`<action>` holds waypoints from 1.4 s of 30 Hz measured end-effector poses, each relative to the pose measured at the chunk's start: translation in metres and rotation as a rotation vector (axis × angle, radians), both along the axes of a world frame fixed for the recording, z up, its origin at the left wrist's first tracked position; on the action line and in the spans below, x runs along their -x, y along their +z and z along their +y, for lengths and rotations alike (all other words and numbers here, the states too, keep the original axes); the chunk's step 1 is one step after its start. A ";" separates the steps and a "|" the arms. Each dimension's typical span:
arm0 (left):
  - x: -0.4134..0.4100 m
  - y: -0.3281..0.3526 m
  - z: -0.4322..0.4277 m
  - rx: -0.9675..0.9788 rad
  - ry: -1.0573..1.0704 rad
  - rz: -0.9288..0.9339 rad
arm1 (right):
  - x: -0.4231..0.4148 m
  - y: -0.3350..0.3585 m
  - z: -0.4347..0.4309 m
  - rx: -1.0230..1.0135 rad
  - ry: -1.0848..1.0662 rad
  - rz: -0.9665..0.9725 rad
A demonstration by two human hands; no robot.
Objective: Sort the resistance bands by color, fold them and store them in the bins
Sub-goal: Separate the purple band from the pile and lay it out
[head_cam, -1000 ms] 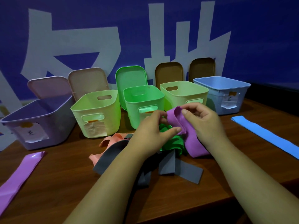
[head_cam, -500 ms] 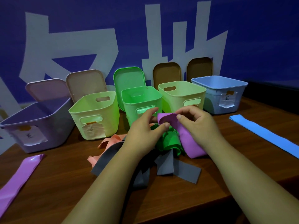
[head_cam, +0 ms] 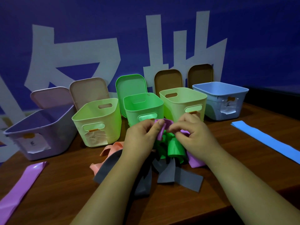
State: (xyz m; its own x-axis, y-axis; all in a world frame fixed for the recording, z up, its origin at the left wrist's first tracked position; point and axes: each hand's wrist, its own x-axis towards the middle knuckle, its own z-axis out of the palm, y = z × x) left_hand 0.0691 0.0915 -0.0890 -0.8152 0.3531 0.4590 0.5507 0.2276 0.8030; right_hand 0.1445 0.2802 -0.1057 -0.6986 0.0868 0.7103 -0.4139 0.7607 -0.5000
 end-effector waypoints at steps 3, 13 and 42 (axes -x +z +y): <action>-0.001 -0.001 0.000 0.048 -0.053 0.061 | -0.002 0.002 -0.003 0.007 0.052 -0.032; -0.001 -0.002 -0.001 0.126 -0.120 0.064 | -0.001 0.003 -0.003 0.044 0.063 -0.050; -0.008 0.003 -0.004 0.192 -0.136 0.053 | -0.002 0.004 -0.005 0.170 0.064 -0.114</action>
State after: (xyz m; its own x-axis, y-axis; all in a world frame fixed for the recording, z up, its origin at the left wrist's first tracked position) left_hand 0.0770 0.0873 -0.0861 -0.7307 0.5431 0.4138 0.6270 0.2938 0.7215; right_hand 0.1468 0.2757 -0.1017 -0.7817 0.1520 0.6049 -0.3915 0.6354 -0.6656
